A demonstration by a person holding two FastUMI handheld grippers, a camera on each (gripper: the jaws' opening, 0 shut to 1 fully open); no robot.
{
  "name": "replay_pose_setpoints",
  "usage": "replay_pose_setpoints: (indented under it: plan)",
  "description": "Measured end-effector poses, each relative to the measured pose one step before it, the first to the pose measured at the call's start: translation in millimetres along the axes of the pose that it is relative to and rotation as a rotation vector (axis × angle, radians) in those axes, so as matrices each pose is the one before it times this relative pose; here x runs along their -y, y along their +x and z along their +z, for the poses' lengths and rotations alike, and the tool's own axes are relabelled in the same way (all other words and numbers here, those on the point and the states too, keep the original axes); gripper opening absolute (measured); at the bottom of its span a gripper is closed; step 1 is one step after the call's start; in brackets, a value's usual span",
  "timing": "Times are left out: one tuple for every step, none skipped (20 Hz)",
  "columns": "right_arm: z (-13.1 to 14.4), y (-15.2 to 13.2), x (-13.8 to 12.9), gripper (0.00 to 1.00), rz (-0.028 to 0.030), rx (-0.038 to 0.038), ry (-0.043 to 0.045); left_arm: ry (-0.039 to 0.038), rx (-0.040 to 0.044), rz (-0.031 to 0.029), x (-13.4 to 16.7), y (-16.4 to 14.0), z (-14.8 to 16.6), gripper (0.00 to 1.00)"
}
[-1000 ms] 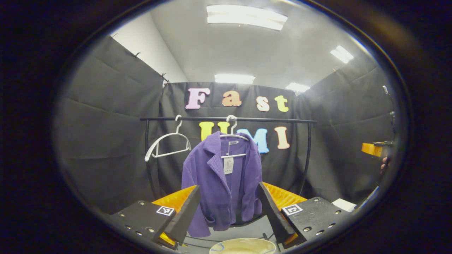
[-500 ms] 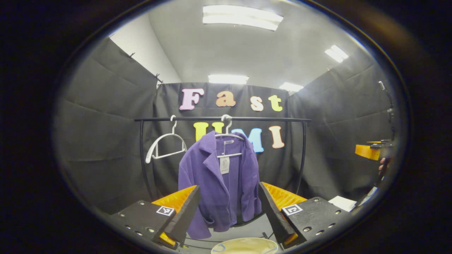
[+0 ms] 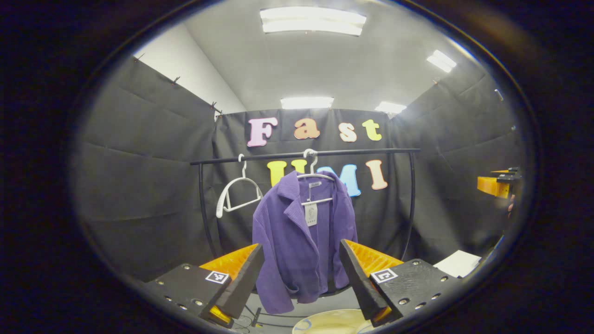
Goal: Grasp the clothes on the hanger with both hands and then place them into the laundry hamper below.
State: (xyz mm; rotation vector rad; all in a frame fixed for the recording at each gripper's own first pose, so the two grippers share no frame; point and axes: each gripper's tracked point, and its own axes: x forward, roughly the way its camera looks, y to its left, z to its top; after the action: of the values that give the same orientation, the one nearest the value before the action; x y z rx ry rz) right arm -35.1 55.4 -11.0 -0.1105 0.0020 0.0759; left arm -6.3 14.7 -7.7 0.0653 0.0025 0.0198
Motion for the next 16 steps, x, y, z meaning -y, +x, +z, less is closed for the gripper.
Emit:
replay_pose_setpoints:
  plan:
    - [0.14,-0.69,-1.95,0.95,0.00480,-0.00142,-0.00097,-0.01445,-0.00363,-0.00865,2.05,-2.30,-3.64,0.94]
    - [0.12,-0.92,-1.31,0.95,0.00449,-0.00003,-0.00263,-0.01002,-0.00135,-0.00717,1.42,-1.96,-1.01,0.94]
    - [1.18,-0.27,-0.78,0.95,0.00398,0.00027,-0.00375,-0.00509,0.00070,-0.00072,-0.55,-0.84,-1.32,0.99]
    - [0.97,0.29,-1.26,0.92,0.00451,0.00091,-0.00454,-0.00181,0.00058,0.00220,-1.27,-0.38,0.13,0.99]
    - [1.29,0.68,-2.28,0.92,0.00491,0.00237,-0.00615,-0.00010,-0.00133,0.00215,-0.68,-1.57,-1.67,0.99]
    - [1.00,1.14,-2.84,0.92,0.00643,0.00162,-0.00666,-0.00075,0.00042,0.00447,-2.11,-1.00,-0.90,0.99]
    - [1.43,0.79,-3.57,0.93,0.00846,0.00014,-0.00601,-0.00177,0.00084,0.00409,-1.42,-1.24,-0.53,0.99]
    - [0.00,-0.19,-3.24,0.95,0.00827,-0.00200,-0.00341,-0.00327,0.00035,0.00420,-1.92,-1.33,0.45,0.99]
    - [1.11,0.73,-3.83,0.95,0.01087,-0.00256,0.00176,-0.00356,0.00157,0.00364,-1.27,-1.07,0.15,0.99]
    - [-0.17,1.65,-5.13,0.95,0.01314,-0.00489,0.00996,-0.00084,0.00084,0.00786,-2.15,-0.13,2.09,0.99]
    - [-0.33,1.43,-4.88,0.95,0.01419,-0.00566,0.01298,0.00672,-0.01202,0.02531,-6.11,1.56,-1.01,0.99]
    - [-0.96,2.16,-4.17,0.95,0.01026,-0.00682,0.00760,0.00819,-0.01742,0.03332,-7.16,3.85,-1.96,0.99]
    - [-0.94,2.17,-4.38,0.95,0.01004,-0.00873,-0.00177,0.00168,-0.00768,0.02039,-4.13,2.78,0.20,0.99]
    - [-0.87,2.03,-5.26,0.95,0.01379,-0.00569,-0.00499,-0.00756,-0.00200,0.00747,-0.56,1.49,3.39,0.94]
    - [2.53,2.61,-7.02,0.95,0.01765,0.00230,-0.00479,-0.01288,-0.00688,-0.00118,1.38,0.85,0.17,0.89]
    - [3.37,3.70,-7.30,0.95,0.01895,0.00637,-0.00277,-0.01493,-0.00590,-0.00693,2.04,-0.16,1.04,0.99]
